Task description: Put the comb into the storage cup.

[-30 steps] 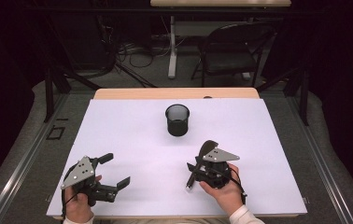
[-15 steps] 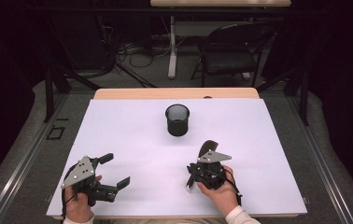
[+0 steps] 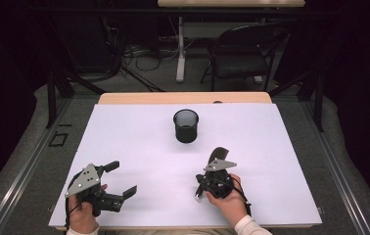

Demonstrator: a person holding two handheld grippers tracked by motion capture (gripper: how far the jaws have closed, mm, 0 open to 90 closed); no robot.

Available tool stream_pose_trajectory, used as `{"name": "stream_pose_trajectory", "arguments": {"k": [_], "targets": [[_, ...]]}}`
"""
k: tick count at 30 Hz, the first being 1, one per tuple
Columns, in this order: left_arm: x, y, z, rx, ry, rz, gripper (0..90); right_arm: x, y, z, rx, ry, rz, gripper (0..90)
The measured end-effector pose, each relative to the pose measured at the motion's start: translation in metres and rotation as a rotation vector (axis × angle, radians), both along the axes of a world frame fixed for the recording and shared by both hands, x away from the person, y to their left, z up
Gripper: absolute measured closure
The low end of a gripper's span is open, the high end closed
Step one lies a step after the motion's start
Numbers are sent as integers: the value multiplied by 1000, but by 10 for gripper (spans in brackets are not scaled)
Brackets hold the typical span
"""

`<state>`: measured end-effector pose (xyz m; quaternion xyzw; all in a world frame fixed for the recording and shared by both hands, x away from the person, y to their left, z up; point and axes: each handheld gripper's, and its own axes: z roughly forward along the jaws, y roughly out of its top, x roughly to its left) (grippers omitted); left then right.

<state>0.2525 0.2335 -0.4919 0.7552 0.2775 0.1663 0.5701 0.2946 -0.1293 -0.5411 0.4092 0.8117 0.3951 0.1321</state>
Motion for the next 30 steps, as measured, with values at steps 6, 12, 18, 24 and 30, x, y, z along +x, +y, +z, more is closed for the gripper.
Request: {"name": "stream_pose_trajectory", "arguments": {"k": [6,12,18,24,30], "targets": [[0,0,0,-1,4,3,3,-1,2,-4,-18,23,5,900],[1,0,-1,-2,6,6,3,-2,1,-5,-25,42,7,900],[1,1,-1,-1,9,5,3,-3,-2,-5,-20,54,3,900],[1,1,-1,-1,9,5,4,-5,-7,-4,-15,67,-5,900],[1,1,-1,-1,13,4,3,-6,-12,-4,-14,74,-13,900]]}}
